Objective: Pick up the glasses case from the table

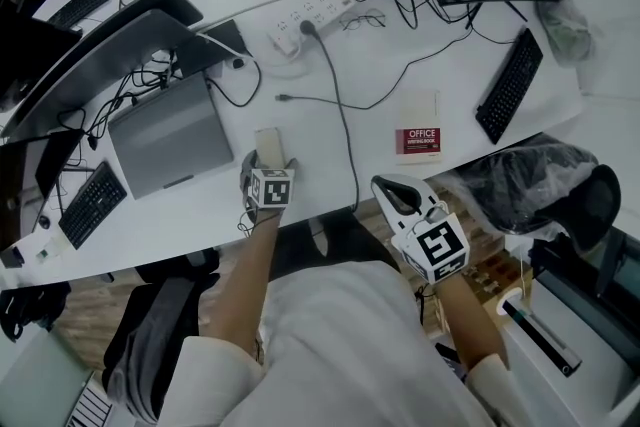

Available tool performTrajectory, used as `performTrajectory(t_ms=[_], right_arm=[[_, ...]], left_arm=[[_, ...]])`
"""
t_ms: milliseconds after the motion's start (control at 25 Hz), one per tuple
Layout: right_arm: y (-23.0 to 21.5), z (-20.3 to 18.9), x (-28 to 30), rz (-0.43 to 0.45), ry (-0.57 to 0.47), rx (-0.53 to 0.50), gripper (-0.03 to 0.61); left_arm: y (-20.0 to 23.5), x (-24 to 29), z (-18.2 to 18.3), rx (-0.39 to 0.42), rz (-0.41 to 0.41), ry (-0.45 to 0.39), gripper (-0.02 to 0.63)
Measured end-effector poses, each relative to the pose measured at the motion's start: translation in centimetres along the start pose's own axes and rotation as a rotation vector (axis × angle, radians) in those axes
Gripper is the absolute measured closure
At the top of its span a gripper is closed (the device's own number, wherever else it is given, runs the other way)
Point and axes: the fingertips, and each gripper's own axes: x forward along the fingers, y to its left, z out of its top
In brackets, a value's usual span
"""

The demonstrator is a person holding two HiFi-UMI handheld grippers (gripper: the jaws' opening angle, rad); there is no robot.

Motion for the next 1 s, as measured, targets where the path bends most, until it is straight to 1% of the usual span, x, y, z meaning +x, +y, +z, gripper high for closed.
performTrajectory(t_ms=[160,200,240,320,400,680,920,1000], right_arm=[[-0.2,-0.3,0.2,0.007,0.007,-0.002,0.577],[-0.3,-0.4,0.2,0.008,0.008,-0.002,0.577],[-0.3,-0.4,0.2,0.009,0.008,-0.002,0.577],[-0.4,-0.4,0.1,0.01,0.006,-0.004,0.577],[-0.4,-0.2,-0.1,0.008,0.001,-0.007,0.577],[-0.6,0.5,-1.4,0.009,-0.027,-0.031,0.577],[-0.1,1.2,-2.7,0.036,-0.058,-0.073,0.577],[0.1,1.5,-3.3,0.045,-0.071,-0.086,0.577]], left_arm=[[0.4,-0.1,0.2,-0.012,0.02,-0.012,0.21],[0.7,-0.2,0.2,-0.021,0.025,-0.014,0.232],[0.9,-0.3,0.2,-0.033,0.027,-0.014,0.273],[1.4,-0.5,0.2,-0.062,0.023,-0.014,0.29],[1.6,-0.7,0.2,-0.082,0.016,-0.023,0.295],[1.2,-3.0,1.1,-0.105,0.002,-0.093,0.296],[-0.1,-8.0,3.1,-0.154,-0.016,-0.185,0.296],[-0.3,-9.9,3.7,-0.164,-0.011,-0.225,0.296]])
